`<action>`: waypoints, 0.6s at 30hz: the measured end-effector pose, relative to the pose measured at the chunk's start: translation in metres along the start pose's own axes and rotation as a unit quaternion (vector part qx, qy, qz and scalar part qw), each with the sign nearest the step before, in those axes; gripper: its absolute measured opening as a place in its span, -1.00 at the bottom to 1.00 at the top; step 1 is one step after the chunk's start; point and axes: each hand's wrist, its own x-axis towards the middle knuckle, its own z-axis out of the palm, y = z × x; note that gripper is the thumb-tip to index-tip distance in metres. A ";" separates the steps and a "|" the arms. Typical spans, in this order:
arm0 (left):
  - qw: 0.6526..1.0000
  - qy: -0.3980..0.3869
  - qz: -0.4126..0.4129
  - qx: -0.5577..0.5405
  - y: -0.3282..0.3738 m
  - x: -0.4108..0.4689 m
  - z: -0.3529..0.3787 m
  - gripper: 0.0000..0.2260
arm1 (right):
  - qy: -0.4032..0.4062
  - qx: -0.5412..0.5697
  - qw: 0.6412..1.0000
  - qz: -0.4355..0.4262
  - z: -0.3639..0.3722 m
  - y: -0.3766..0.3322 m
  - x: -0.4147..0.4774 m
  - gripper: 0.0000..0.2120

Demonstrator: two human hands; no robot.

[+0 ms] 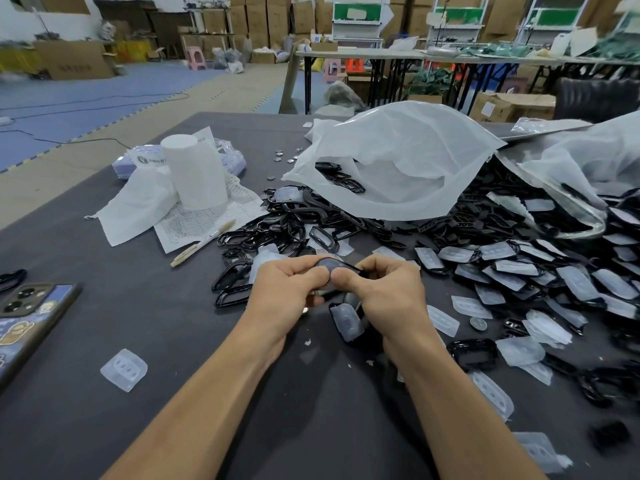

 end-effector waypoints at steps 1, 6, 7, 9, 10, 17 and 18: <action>1.000 0.012 0.001 -0.008 0.000 0.000 0.000 -0.72 | -0.009 0.001 1.000 -0.006 0.000 0.000 -0.001 -0.77; 0.999 0.052 0.008 -0.011 -0.002 0.004 -0.001 -0.70 | -0.052 0.015 0.997 -0.051 -0.001 -0.002 -0.003 -0.84; 0.999 0.052 0.009 -0.003 -0.002 0.004 -0.001 -0.71 | -0.052 0.020 0.997 -0.052 -0.001 -0.002 -0.003 -0.81; 0.999 0.047 0.010 0.005 -0.002 0.004 -0.003 -0.75 | -0.047 0.037 0.997 -0.043 -0.002 -0.002 -0.002 -0.76; 0.999 0.044 0.007 0.005 -0.002 0.005 -0.004 -0.77 | -0.042 0.045 0.997 -0.036 -0.002 -0.003 -0.001 -0.73; 0.991 0.085 0.031 0.099 -0.003 0.005 -0.006 -0.78 | -0.046 0.034 0.997 -0.047 0.000 -0.001 -0.001 -0.60; 0.990 0.095 0.033 0.097 -0.003 0.005 -0.004 -0.79 | -0.046 0.031 0.997 -0.055 0.000 -0.002 -0.001 -0.61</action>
